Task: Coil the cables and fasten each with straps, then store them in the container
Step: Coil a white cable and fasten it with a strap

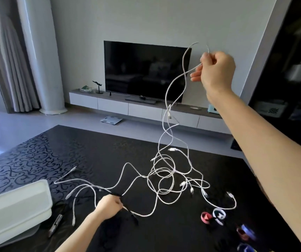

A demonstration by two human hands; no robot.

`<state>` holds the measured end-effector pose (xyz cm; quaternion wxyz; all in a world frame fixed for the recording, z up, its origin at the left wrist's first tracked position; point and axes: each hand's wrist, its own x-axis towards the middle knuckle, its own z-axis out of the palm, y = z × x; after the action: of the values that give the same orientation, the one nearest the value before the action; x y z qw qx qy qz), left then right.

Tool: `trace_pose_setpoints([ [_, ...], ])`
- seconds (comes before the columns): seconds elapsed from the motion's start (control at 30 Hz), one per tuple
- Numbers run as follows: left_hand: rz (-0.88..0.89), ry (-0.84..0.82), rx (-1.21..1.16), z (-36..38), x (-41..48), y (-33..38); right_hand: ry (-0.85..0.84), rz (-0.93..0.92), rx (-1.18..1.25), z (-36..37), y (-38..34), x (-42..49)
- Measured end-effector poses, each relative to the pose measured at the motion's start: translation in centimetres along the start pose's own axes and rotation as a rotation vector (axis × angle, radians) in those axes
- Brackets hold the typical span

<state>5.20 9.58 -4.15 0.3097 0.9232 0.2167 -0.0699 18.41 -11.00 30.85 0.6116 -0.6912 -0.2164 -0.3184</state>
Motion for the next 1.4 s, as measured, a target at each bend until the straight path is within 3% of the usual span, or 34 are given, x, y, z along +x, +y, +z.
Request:
trace_pose_setpoints([
  [0.2,-0.06,-0.113,0.377,-1.4,-1.1,3.2,0.051,-0.025,0.045,-2.2,-2.4,0.2],
  [0.27,-0.107,-0.054,0.461,-2.9,-2.4,5.3,0.06,-0.012,0.072,-3.5,-3.2,0.2],
  [0.33,-0.08,0.146,0.433,-4.9,-4.0,7.6,-0.008,0.02,0.075,-4.6,-3.6,-0.3],
  [0.4,0.057,0.328,0.192,-6.5,-5.2,10.0,-0.074,0.05,0.044,-5.7,-3.7,-1.4],
  [0.43,0.145,0.335,-0.036,-7.0,-5.8,11.1,-0.092,0.068,0.032,-6.3,-3.6,-2.1],
  [0.5,0.255,0.109,-0.66,-7.2,-7.9,13.5,-0.099,0.128,0.048,-7.4,-3.3,-3.2],
  [0.57,0.302,-0.164,-1.06,-6.6,-10.5,15.0,-0.074,0.224,0.092,-8.6,-2.7,-4.3],
  [0.7,0.377,-0.453,-1.327,-3.8,-14.4,14.6,0.042,0.451,0.146,-10.9,-0.5,-6.0],
  [0.8,0.345,-0.377,-1.445,-2.2,-15.5,12.9,0.075,0.599,0.072,-12.6,2.7,-8.1],
  [0.87,0.288,-0.227,-1.347,-1.8,-15.3,12.0,-0.059,0.729,-0.051,-13.3,5.3,-10.9],
  [0.93,0.252,-0.127,-1.153,-1.7,-15.2,11.8,-0.305,0.789,-0.3,-13.9,7.1,-14.5],
  [1.0,0.24,-0.102,-0.94,-1.7,-15.5,12.3,-0.535,0.62,-0.702,-14.3,7.3,-18.1],
  [1.07,0.231,-0.105,-0.741,-1.8,-16.1,13.0,-0.553,0.332,-1.018,-14.2,6.1,-21.1],
  [1.17,0.219,-0.126,-0.531,-2.1,-16.8,13.9,-0.455,-0.05,-1.0,-13.3,4.5,-24.0],
  [1.27,0.239,-0.115,-0.3,-2.6,-17.6,14.8,-0.502,-0.209,-0.986,-12.2,3.6,-25.4],
  [1.37,0.321,-0.051,-0.095,-3.4,-18.5,15.3,-0.701,-0.25,-1.081,-11.8,1.9,-25.6],
  [1.4,0.342,-0.045,-0.092,-3.6,-18.7,15.4,-0.813,-0.25,-1.01,-11.6,1.8,-25.6],
])
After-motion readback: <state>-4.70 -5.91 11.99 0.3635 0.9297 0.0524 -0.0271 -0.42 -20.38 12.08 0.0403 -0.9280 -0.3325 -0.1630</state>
